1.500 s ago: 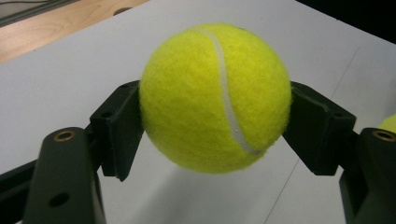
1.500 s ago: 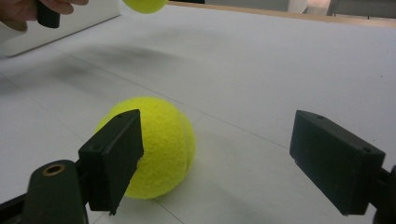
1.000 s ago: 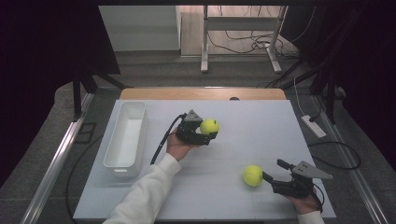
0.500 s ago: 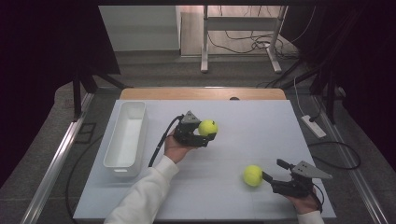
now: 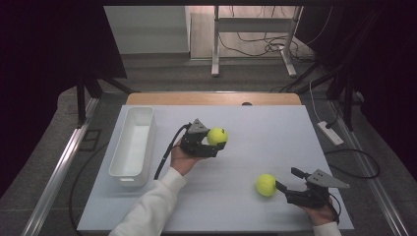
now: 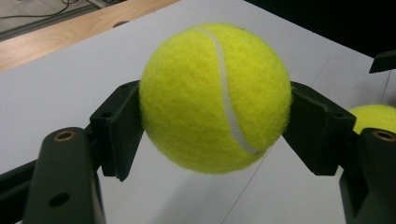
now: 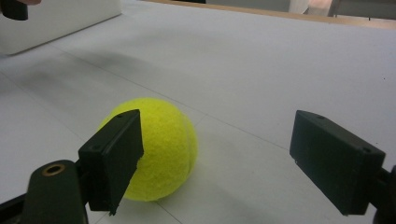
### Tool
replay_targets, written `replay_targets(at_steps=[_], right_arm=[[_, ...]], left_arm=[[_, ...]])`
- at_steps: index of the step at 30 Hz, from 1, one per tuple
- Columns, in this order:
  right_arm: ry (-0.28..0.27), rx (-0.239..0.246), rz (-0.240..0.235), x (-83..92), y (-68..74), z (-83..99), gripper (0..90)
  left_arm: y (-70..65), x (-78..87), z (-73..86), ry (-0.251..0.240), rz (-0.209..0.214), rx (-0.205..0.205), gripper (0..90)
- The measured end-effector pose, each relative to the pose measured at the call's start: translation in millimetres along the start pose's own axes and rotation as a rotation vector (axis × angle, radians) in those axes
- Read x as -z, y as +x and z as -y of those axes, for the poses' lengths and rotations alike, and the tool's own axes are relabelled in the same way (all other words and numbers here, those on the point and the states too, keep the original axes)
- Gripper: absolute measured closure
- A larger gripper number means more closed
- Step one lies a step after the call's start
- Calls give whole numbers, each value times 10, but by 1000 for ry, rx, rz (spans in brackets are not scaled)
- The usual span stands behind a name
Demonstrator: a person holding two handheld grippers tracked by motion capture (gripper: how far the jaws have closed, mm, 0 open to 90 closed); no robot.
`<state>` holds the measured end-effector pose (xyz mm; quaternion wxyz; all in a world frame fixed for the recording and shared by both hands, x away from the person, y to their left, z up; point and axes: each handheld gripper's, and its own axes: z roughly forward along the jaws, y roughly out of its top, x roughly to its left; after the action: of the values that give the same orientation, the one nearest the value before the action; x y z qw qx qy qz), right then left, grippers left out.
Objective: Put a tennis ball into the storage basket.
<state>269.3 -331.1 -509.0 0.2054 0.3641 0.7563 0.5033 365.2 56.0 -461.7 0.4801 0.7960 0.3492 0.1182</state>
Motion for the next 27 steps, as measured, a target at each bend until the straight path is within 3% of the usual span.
replay_targets(at_steps=[27], right_arm=[[-2,2,4,-2,3,-4,169]], left_arm=[[-7,230,68,-22,-17,8,266]])
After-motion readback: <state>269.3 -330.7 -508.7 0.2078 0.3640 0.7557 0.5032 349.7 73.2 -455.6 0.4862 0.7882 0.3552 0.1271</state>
